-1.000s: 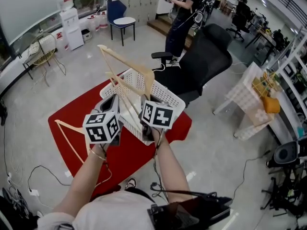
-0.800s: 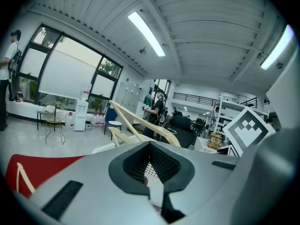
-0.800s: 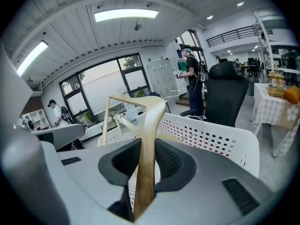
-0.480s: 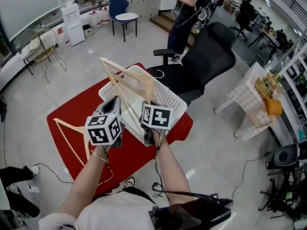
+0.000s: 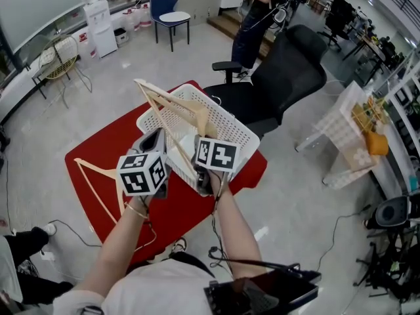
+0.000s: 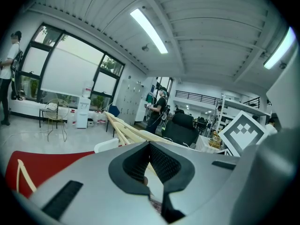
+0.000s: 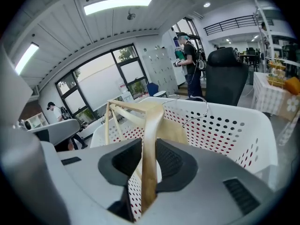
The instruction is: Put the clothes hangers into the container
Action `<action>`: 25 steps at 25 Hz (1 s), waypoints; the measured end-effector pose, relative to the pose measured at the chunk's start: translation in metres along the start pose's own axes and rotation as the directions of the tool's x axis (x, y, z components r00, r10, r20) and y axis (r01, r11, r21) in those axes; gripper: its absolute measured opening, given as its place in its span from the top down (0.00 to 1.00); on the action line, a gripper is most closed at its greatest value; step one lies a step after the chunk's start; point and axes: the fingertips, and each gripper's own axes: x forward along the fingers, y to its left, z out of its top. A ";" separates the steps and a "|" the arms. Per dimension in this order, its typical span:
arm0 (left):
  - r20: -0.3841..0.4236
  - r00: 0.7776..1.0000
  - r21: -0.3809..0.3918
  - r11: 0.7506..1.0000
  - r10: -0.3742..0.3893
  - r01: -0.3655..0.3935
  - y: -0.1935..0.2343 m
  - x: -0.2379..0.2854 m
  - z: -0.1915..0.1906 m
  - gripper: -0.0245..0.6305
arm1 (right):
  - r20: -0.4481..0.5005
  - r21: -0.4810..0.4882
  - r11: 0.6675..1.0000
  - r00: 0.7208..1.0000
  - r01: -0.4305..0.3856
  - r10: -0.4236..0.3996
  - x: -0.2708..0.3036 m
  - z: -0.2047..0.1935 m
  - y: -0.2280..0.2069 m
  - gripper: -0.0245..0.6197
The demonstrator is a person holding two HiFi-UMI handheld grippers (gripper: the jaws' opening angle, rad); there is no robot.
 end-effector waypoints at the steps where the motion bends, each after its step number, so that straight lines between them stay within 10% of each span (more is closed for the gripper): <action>1: 0.000 1.000 -0.001 1.000 0.000 0.000 0.001 0.000 -0.001 0.96 | 0.008 0.004 1.000 1.000 0.000 0.000 0.000 0.001 0.000 0.81; 25: -0.005 0.998 0.004 0.998 -0.057 0.057 -0.011 -0.021 -0.006 0.96 | 0.167 0.009 0.999 0.984 0.053 -0.054 -0.046 0.032 0.004 0.80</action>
